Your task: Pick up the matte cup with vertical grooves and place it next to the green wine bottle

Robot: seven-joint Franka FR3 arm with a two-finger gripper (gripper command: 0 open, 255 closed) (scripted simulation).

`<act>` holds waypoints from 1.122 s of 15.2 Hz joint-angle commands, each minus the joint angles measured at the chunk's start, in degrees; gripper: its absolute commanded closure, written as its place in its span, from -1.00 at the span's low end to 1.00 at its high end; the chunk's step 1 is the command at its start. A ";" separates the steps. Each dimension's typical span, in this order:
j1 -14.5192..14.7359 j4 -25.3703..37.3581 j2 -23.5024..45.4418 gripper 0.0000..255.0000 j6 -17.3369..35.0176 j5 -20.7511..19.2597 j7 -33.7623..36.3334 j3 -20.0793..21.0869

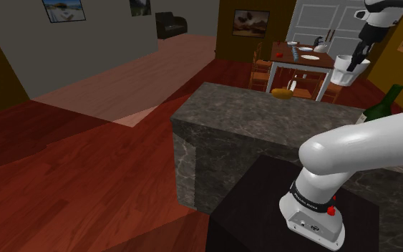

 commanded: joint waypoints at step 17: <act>-1.83 -13.95 -1.87 1.00 12.48 -4.30 1.66 -4.51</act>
